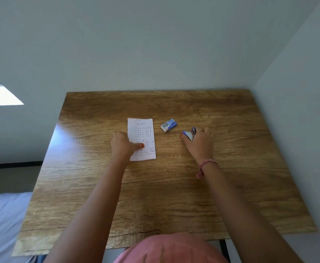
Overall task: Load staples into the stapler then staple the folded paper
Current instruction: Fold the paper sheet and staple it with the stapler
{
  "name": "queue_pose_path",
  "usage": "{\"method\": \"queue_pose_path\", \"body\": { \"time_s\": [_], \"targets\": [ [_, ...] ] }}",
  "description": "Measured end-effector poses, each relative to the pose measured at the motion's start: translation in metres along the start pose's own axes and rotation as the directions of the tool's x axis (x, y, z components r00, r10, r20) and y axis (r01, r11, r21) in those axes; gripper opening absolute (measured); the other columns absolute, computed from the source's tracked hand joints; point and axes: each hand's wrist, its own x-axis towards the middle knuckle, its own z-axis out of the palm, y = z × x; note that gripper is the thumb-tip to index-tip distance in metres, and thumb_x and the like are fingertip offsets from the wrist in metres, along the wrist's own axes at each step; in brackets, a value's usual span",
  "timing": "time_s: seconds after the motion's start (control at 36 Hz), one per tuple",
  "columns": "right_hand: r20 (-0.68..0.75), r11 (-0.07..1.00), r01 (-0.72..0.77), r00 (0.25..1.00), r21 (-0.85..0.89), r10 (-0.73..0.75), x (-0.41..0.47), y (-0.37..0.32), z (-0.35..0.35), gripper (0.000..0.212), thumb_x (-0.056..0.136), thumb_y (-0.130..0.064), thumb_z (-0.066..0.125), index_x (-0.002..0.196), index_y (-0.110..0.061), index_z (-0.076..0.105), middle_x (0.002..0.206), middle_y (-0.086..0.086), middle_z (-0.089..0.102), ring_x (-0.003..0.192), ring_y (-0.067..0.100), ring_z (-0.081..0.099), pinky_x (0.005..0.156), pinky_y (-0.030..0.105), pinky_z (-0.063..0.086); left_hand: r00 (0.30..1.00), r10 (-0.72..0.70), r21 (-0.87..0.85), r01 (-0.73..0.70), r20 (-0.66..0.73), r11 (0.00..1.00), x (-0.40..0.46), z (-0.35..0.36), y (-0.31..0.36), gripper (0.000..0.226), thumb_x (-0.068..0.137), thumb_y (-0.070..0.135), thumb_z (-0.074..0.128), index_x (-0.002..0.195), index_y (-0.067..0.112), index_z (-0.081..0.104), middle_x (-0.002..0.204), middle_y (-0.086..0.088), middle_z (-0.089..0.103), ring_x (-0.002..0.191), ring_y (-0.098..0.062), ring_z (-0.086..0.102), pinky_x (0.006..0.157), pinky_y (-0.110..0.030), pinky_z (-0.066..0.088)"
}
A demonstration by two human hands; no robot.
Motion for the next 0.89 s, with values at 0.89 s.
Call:
{"method": "queue_pose_path", "body": {
  "time_s": [0.89],
  "targets": [
    [0.581, 0.356, -0.492, 0.786, 0.794, -0.21, -0.047, -0.039, -0.018, 0.015, 0.084, -0.012, 0.072, 0.099, -0.01, 0.07, 0.097, 0.003, 0.077, 0.088, 0.015, 0.073, 0.065, 0.02, 0.057, 0.969, 0.199, -0.785, -0.011, 0.144, 0.62, -0.044, -0.012, -0.003, 0.017, 0.092, 0.017, 0.061, 0.103, 0.018, 0.048, 0.11, -0.012, 0.07, 0.094, -0.025, 0.07, 0.077, -0.041, 0.058]
  ]
}}
